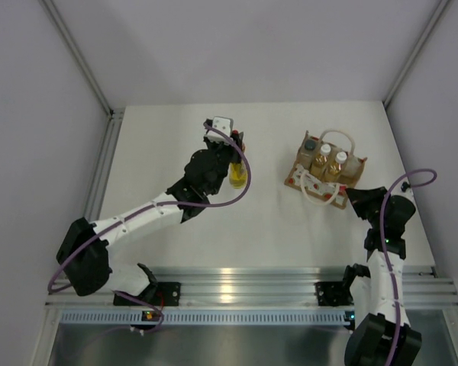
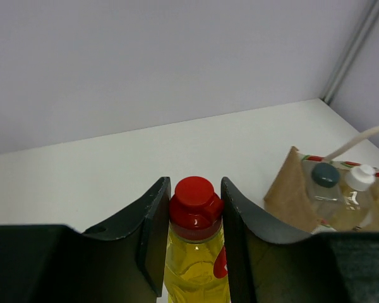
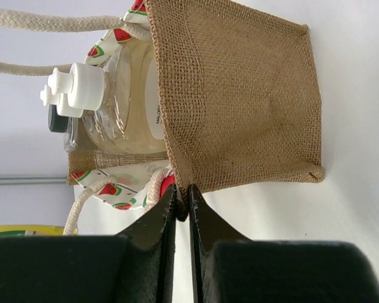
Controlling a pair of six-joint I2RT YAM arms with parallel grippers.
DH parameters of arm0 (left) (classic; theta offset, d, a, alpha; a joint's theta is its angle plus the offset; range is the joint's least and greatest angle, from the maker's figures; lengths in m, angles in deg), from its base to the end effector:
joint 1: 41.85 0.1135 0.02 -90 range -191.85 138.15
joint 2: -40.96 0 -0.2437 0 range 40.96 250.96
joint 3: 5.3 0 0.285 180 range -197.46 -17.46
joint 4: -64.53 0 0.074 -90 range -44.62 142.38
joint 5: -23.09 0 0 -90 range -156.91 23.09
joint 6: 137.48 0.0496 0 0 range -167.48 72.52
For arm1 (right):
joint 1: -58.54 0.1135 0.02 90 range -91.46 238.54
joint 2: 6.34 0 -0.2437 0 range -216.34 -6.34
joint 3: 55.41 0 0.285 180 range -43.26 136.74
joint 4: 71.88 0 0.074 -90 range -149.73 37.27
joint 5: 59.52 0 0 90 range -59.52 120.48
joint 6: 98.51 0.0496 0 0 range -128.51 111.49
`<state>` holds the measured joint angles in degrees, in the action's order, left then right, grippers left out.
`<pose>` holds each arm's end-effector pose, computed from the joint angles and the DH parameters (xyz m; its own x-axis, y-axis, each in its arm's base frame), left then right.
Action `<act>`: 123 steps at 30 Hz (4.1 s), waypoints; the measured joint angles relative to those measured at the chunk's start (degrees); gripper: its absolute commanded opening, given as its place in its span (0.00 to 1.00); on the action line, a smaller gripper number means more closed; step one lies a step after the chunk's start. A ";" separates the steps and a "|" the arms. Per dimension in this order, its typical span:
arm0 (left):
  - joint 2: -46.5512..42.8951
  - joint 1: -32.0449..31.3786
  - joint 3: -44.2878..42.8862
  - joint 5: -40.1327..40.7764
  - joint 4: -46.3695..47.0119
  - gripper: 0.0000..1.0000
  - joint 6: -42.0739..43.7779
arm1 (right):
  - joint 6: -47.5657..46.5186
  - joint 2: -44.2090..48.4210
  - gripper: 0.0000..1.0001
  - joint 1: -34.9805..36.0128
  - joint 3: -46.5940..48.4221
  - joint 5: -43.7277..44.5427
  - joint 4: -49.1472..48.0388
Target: Take the personal care products out of the canvas bag
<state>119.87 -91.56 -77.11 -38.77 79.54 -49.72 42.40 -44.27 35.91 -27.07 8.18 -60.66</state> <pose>0.2588 -0.2691 0.3336 0.0744 -0.1411 -0.9872 0.3737 0.9217 -0.1036 0.2111 -0.0676 0.1732 -0.1846 0.8549 -0.4848 0.2726 0.5184 0.8105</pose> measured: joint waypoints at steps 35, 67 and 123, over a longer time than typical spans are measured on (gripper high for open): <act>9.18 0.31 18.29 3.67 23.45 0.29 1.29 | -1.40 1.84 0.07 0.00 0.81 -0.52 3.08; 17.40 -7.45 -26.16 -9.94 -8.92 0.98 -8.44 | -2.62 4.33 0.09 0.00 0.81 -1.20 5.31; 58.62 -12.94 -59.89 -11.96 -13.29 0.78 -4.50 | -7.41 4.52 0.10 -0.02 0.81 -3.28 5.29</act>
<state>178.49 -104.50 -137.00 -50.73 66.25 -54.23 34.99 -39.75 35.89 -26.26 4.90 -55.37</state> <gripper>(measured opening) 0.780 0.100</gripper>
